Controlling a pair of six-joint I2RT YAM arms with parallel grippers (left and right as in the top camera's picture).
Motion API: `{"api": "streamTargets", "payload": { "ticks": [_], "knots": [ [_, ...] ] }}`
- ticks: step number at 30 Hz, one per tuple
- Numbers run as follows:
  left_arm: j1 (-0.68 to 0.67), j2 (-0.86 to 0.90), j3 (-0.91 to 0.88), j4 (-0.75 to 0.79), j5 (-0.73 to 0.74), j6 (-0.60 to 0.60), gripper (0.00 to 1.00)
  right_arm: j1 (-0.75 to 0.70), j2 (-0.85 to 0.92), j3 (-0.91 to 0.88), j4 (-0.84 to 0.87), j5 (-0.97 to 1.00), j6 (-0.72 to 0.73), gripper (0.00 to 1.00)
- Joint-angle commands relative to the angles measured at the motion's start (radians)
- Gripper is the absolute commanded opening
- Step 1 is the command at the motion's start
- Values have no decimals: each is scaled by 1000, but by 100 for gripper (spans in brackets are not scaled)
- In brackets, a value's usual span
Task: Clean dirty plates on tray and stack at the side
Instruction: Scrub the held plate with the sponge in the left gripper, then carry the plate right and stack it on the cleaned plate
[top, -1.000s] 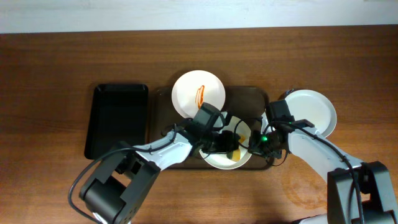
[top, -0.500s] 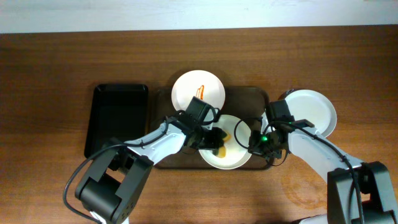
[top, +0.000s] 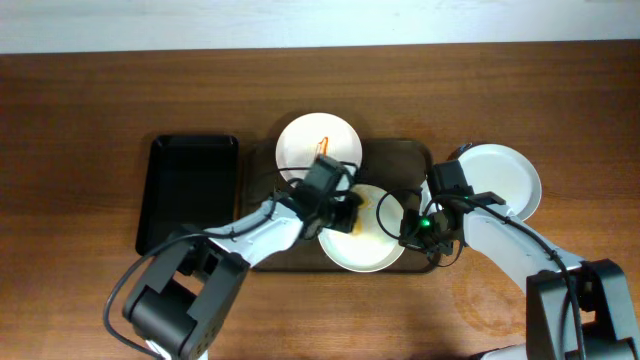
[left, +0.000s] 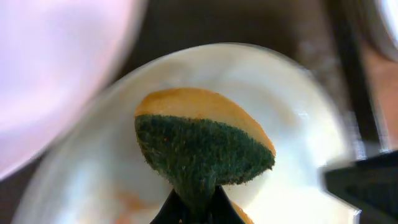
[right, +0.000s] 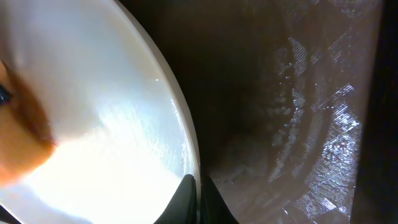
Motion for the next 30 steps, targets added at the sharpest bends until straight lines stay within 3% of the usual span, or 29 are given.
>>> {"api": "streamTargets", "payload": {
  "ticks": [1, 5, 12, 16, 21, 30],
  "knots": [
    [73, 12, -5, -100, 21, -3, 0, 11, -4, -7, -8, 27, -6, 4],
    [113, 11, -5, -307, 100, -3, 0, 11, -4, -7, -8, 27, -6, 4],
    [194, -230, 11, -329, 110, 35, 0, 11, -4, -7, -6, 35, -6, 4],
    [247, -373, 11, -487, -61, 35, 0, 11, -4, -7, 8, 36, -6, 4],
    [365, -382, 11, -562, -185, 35, 0, 11, -8, 13, 28, 126, -19, 4],
    [424, -382, 10, -562, -211, 35, 0, 11, -214, 252, -331, 327, -165, 4]
  ]
}}
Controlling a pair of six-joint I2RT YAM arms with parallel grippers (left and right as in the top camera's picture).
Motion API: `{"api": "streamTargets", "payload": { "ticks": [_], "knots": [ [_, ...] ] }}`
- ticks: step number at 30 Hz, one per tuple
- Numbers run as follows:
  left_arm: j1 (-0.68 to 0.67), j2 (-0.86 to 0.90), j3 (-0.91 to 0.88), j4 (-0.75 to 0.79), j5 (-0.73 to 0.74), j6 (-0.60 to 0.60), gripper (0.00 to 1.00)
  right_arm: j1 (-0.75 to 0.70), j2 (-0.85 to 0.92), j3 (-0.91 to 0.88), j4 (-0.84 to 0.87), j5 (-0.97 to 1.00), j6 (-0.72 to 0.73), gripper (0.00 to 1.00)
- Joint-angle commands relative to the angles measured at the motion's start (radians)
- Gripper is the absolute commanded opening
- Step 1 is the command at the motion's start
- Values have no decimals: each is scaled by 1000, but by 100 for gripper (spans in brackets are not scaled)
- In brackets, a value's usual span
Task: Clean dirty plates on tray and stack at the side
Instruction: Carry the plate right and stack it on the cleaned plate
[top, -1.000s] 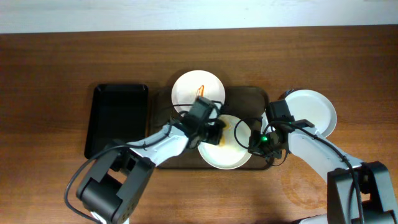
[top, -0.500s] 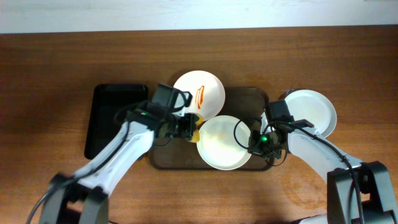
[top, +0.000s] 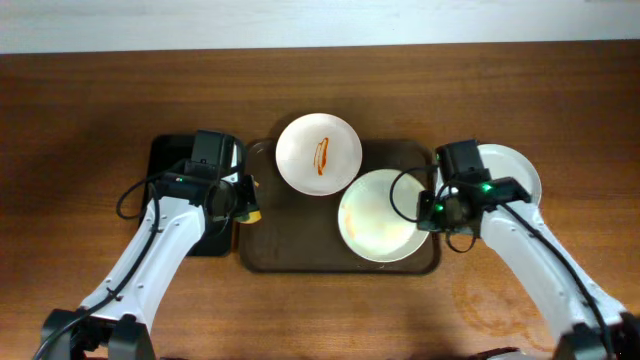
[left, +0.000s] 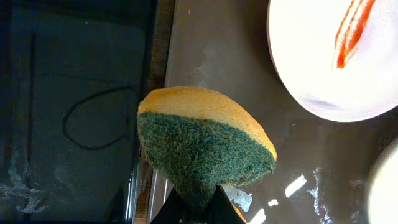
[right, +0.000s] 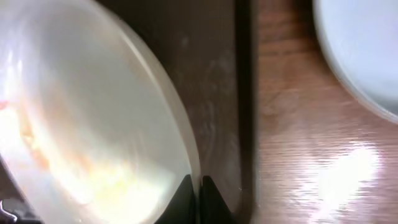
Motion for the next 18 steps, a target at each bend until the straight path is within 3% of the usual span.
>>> {"api": "streamTargets", "payload": {
  "ticks": [1, 3, 8, 13, 16, 18],
  "knots": [
    [3, -19, -5, 3, -15, 15, 0, 6, -44, 88, -142, 142, -33, 4],
    [3, -19, -5, 3, -15, 15, 0, 6, -45, 119, -174, 295, 8, 4],
    [3, -19, -5, 3, -16, 16, 0, 53, -45, 242, -179, 354, -23, 4],
    [4, -19, -5, 3, -103, 16, 0, 295, -43, 243, -201, 729, -26, 4],
    [11, -19, -5, 3, -238, 16, 0, 456, -42, 243, -188, 957, -25, 4],
    [31, -19, -5, 3, -251, 16, 0, 520, -36, 243, -161, 1029, -26, 4]
  ]
}}
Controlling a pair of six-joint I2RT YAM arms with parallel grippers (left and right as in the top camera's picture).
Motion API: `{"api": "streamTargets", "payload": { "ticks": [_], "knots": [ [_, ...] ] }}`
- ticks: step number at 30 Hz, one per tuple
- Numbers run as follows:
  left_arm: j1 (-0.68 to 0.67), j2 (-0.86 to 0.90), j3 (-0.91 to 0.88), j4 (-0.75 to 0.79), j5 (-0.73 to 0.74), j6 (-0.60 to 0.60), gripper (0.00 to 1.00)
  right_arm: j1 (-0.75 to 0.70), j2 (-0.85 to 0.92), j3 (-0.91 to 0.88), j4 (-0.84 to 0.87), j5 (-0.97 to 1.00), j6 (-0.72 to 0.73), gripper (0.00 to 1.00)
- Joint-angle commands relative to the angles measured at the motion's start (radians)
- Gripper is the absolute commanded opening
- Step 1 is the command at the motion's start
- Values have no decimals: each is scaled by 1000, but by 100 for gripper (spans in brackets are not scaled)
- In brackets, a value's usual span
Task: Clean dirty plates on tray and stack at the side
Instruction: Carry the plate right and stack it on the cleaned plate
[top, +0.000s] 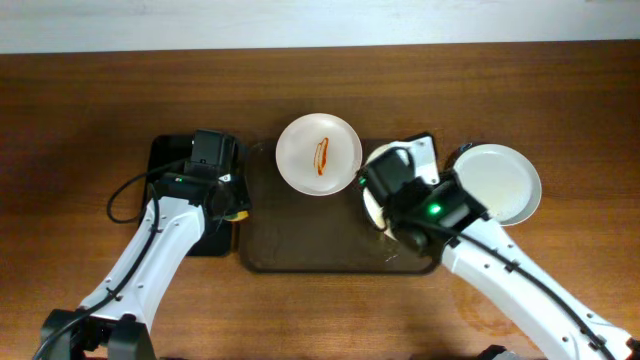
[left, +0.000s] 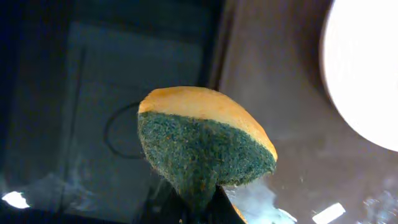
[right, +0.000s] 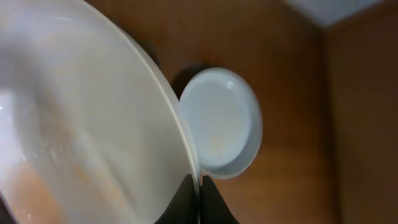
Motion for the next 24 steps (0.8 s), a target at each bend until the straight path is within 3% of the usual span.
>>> {"api": "streamTargets", "payload": {
  "ticks": [1, 6, 11, 16, 18, 22, 23, 24],
  "knots": [
    [37, -19, -5, 3, -78, 15, 0, 81, 1, 19, 29, 200, 2, 4],
    [62, -19, -5, 2, -78, 15, 0, 16, 1, 19, 36, 115, 179, 4],
    [62, -19, -5, 31, -78, 124, 0, -422, 1, 19, 60, -314, 201, 4],
    [62, -19, -5, 32, -74, 124, 0, -891, 34, 19, 108, -712, 115, 4],
    [62, -19, -5, 31, -73, 124, 0, -1008, 100, 19, 142, -815, 91, 4],
    [62, -19, -5, 32, -70, 124, 0, -1090, 214, 19, 222, -859, 85, 4],
    [62, -19, -5, 32, -70, 124, 0, -1085, 222, 19, 258, -917, 26, 4],
    [62, -19, -5, 32, -70, 124, 0, -1077, 222, 19, 281, -985, -29, 13]
  ]
}}
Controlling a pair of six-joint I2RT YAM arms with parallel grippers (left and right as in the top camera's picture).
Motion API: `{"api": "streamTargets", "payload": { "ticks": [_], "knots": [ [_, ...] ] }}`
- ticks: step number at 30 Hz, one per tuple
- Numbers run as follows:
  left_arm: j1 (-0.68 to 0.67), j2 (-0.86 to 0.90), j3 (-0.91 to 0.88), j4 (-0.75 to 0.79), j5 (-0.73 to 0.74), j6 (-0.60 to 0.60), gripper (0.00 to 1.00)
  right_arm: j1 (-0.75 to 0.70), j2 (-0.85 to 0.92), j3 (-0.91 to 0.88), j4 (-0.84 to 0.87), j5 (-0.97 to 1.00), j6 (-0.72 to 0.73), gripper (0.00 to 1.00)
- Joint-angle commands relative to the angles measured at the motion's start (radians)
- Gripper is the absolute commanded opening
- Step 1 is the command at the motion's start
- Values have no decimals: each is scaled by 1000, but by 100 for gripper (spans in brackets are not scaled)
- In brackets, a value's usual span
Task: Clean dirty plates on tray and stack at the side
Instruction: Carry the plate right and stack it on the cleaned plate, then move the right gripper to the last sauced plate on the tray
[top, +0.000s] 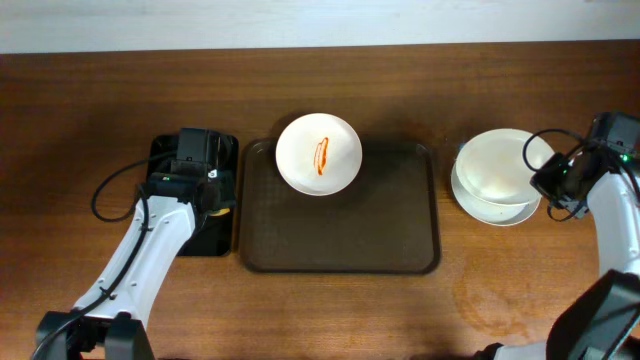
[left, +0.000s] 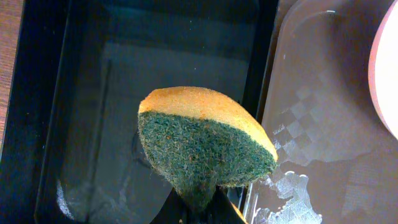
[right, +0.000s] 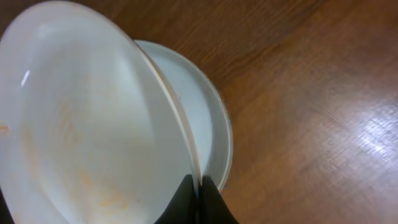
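My right gripper (top: 548, 185) is shut on the rim of a white plate (top: 495, 164) with faint orange smears (right: 93, 143), held tilted just over another white plate (right: 208, 134) on the wood at the right. A plate with a red streak (top: 318, 152) sits at the back edge of the brown tray (top: 340, 245). My left gripper (left: 199, 202) is shut on a yellow and green sponge (left: 202, 146), over the black tray (top: 170, 225) near its right wall.
The black tray's floor (left: 93, 124) is wet, and the brown tray (left: 311, 124) shows beside it in the left wrist view. Bare wood (right: 311, 93) lies right of the plate stack. Cables trail from both arms.
My right gripper carried the smeared plate from above the brown tray's right part to over the plate at the right. My left gripper with the sponge shifted a little left over the black tray.
First the sponge was on the smeared plate on the brown tray while my right gripper gripped its rim. Then the sponge stood at the tray's left edge, later over the black tray. The plate was lifted, and now hangs over the side plate.
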Motion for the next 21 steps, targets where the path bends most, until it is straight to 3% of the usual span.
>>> {"api": "streamTargets", "payload": {
  "ticks": [1, 3, 9, 10, 12, 16, 21],
  "knots": [
    [3, -19, -5, 3, -3, 16, 0, 20, 7, 18, 61, -201, -147, 39],
    [3, -19, -5, 2, -3, 16, 0, 53, 7, 18, 52, -274, -152, 47],
    [3, -19, -5, 2, -3, 16, 0, 248, 5, 18, 14, -326, -211, 50],
    [3, -19, -5, 2, -3, 16, 0, 280, 5, 18, 24, -270, -190, 48],
    [3, -19, -5, -2, -3, 16, 0, 311, 6, 18, 148, -193, -124, 32],
    [3, -19, -5, -6, 45, 16, 0, 314, 64, 18, 387, -56, -90, 19],
    [3, -19, -5, -5, 57, 16, 0, 314, 212, 18, 486, -101, -90, 17]
  ]
}}
